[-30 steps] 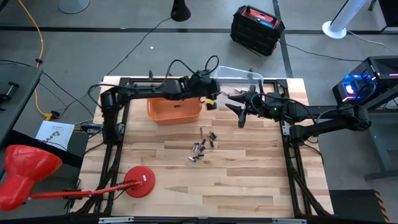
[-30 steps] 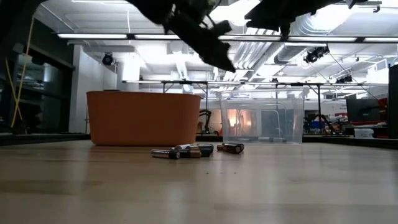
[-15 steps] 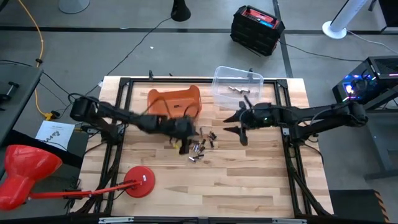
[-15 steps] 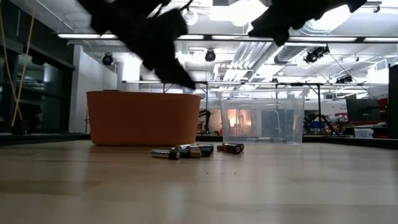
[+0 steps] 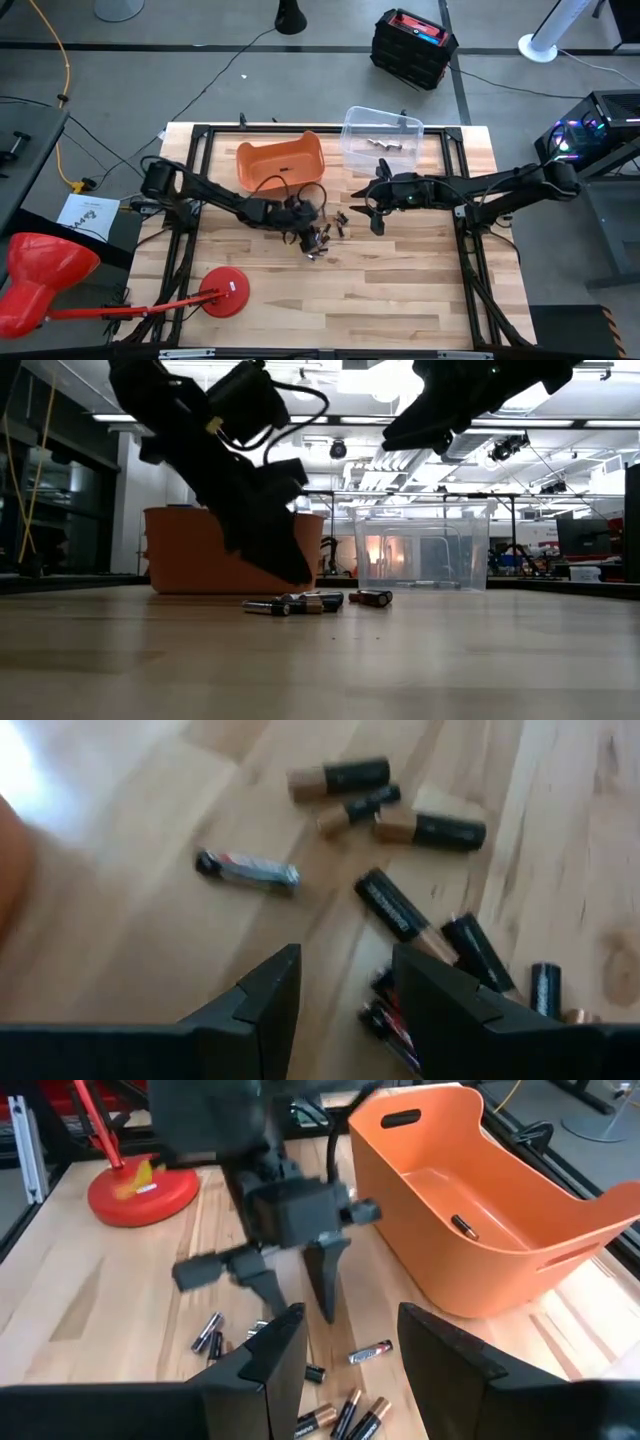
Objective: Sort batteries
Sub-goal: Put the silver battery into the transparent bin
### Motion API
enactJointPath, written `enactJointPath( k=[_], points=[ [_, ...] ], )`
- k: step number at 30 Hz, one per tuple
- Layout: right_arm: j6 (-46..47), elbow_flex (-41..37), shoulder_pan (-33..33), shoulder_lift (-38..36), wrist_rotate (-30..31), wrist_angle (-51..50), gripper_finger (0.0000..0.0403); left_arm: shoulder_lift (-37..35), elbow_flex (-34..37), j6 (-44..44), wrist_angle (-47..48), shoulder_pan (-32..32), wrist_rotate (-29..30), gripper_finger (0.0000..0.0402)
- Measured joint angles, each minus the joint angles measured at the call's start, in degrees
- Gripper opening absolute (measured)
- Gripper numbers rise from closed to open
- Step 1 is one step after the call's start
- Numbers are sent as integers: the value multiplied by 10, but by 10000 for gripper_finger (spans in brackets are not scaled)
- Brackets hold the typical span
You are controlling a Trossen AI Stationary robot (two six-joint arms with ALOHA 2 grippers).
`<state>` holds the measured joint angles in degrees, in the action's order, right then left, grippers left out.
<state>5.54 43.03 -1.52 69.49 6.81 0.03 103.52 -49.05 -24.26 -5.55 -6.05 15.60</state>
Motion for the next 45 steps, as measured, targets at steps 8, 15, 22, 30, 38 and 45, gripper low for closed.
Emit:
enactJointPath(
  k=[8, 15, 22, 30, 38, 45],
  points=[
    [6, 0, 0, -2, 0, -2, 154, 39, -14, -84, 1, -18, -5, 154],
    [6, 0, 0, -2, 0, -2, 154, 38, -16, -88, 41, -29, 9, 154],
    [6, 0, 0, -2, 0, -2, 154, -22, -11, 33, 111, -40, -1, 154],
    [6, 0, 0, -2, 1, -2, 154, -133, -12, 83, 313, -78, -25, 154],
    [6, 0, 0, -2, 2, -1, 154, -95, -12, 80, 478, -169, -90, 154],
    [5, 0, 0, -2, 6, -2, 154, -71, -15, 59, 505, -237, -89, 154]
  ],
)
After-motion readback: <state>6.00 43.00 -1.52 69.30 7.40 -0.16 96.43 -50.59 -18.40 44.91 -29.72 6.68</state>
